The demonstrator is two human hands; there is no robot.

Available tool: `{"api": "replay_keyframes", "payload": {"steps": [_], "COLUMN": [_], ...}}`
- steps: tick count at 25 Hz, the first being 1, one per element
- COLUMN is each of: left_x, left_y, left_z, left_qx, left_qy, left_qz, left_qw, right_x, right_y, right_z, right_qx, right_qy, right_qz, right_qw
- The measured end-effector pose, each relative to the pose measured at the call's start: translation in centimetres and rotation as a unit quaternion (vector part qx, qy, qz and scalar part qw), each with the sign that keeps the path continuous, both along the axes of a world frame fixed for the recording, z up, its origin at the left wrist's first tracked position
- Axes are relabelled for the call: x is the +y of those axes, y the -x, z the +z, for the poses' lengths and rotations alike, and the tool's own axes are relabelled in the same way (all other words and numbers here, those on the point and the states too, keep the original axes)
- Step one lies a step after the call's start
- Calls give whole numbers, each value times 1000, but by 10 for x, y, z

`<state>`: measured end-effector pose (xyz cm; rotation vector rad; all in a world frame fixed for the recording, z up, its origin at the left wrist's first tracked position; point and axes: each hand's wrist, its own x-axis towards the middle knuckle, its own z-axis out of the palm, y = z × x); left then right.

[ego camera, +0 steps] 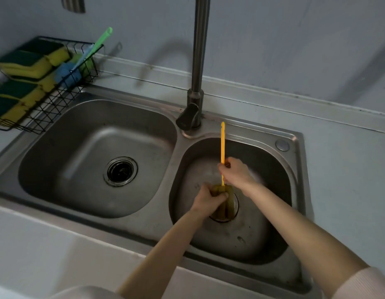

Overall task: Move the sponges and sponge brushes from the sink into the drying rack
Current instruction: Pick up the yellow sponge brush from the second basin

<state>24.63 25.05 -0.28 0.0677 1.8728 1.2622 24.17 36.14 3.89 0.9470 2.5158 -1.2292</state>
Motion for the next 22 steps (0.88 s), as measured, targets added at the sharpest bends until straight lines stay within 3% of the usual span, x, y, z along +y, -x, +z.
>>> {"api": "replay_keyframes", "payload": {"steps": [6, 12, 22], "left_x": [-52, -116, -247], "left_y": [46, 94, 197], "left_z": [44, 81, 134], "left_qx": [94, 150, 285], "left_qy": [-4, 1, 41], "left_qz": [-30, -63, -105], "left_qw": [995, 987, 952], "right_x": [-33, -94, -193], "right_y": [16, 49, 127], "right_z": [38, 66, 125], "right_qx": [75, 135, 249], "right_qy": [99, 84, 224], "right_qz": [-83, -115, -164], "right_qw": [989, 981, 928]}}
